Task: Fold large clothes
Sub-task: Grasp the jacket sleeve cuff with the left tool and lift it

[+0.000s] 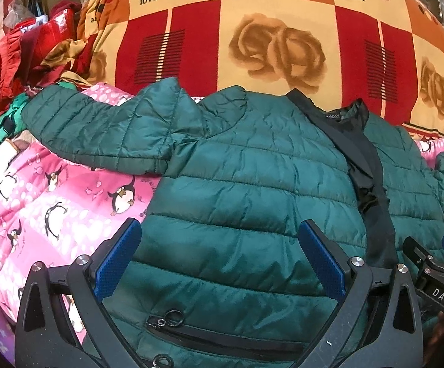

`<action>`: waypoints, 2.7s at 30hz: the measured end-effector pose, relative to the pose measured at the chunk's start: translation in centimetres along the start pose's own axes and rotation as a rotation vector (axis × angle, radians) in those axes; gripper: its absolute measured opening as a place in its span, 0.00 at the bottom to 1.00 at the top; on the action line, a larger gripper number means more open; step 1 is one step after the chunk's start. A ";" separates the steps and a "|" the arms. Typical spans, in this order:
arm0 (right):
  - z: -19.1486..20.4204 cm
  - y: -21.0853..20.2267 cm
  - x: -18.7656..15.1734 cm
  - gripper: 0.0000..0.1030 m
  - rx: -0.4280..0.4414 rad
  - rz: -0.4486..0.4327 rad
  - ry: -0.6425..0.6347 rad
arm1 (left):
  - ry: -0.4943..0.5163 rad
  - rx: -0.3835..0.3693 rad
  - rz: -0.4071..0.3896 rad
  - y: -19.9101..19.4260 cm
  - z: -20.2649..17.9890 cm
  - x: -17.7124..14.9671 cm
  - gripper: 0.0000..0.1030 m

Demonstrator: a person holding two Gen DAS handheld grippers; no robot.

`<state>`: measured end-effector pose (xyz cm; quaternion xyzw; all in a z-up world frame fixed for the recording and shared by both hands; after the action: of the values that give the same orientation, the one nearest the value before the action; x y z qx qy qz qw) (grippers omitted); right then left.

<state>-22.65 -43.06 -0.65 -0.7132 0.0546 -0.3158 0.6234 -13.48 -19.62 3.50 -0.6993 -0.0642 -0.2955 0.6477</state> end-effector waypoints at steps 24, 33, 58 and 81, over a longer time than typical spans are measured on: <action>4.2 2.2 2.0 0.98 0.036 0.040 -0.050 | -0.353 0.244 -0.005 3.2 26.3 9.9 1.00; 3.6 2.3 1.9 0.98 0.045 0.059 -0.035 | -0.461 0.258 -0.002 6.3 33.7 12.7 1.00; 4.0 2.7 2.2 0.98 0.050 0.069 -0.039 | -0.388 0.026 -0.116 3.4 30.8 16.2 0.12; 0.2 0.7 1.6 0.98 0.056 0.054 0.009 | -0.020 -0.070 -0.091 -2.1 9.7 12.0 0.11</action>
<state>-21.05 -43.77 -0.74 -0.6923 0.0677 -0.3034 0.6513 -1.45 -13.71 11.39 -0.7208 -0.0919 -0.3196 0.6082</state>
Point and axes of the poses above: each gripper's, at about its wrist camera, not at the fingertips, and y roughly the way its jaws point, z to its left, x to its top, the point moved 7 cm from there along y, roughly the way its jaws point, and after that the axes turned 12 degrees about z, right-handed, at the moved point
